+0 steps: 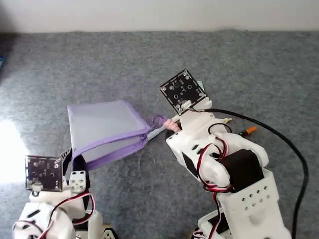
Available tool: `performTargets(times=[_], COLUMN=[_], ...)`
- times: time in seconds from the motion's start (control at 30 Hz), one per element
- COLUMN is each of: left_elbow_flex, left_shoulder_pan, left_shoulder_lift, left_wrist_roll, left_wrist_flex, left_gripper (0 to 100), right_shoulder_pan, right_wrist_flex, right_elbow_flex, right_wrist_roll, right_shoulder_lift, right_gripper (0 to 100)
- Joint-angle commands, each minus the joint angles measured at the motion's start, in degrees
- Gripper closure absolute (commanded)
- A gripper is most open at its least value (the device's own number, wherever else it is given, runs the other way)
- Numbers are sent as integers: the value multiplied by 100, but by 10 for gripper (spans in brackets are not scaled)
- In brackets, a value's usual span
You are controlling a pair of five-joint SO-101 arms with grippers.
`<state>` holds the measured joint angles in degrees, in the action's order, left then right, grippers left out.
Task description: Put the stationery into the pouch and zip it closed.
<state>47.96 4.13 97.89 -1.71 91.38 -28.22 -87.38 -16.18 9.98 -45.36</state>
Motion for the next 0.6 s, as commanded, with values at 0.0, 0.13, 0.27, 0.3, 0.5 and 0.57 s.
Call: performTargets(times=[0.0, 0.13, 0.27, 0.3, 0.5, 0.57], left_elbow_flex=[-356, -558, -989, -1015, -1007, -1007], left_shoulder_pan=[-18, -88, -79, -79, -53, -62], left_shoulder_lift=[-642, -1767, -2541, -2655, -3042, -3068], left_wrist_roll=[-26, -721, -1266, -1319, -1354, -1354], left_wrist_flex=[35, 26, 62, 88, 105, 123], left_gripper=[988, 988, 988, 988, 988, 988], right_shoulder_pan=[-4, 22, 40, 40, 84, 312], right_wrist_flex=[-330, -760, -1077, -1095, -1429, -1534], right_elbow_flex=[290, 308, 756, 914, 1609, 1574], right_wrist_roll=[-70, -70, -79, -79, -44, -53], right_shoulder_lift=[-163, -171, -295, -382, -637, -637], right_gripper=[979, 846, 719, 706, 702, 702])
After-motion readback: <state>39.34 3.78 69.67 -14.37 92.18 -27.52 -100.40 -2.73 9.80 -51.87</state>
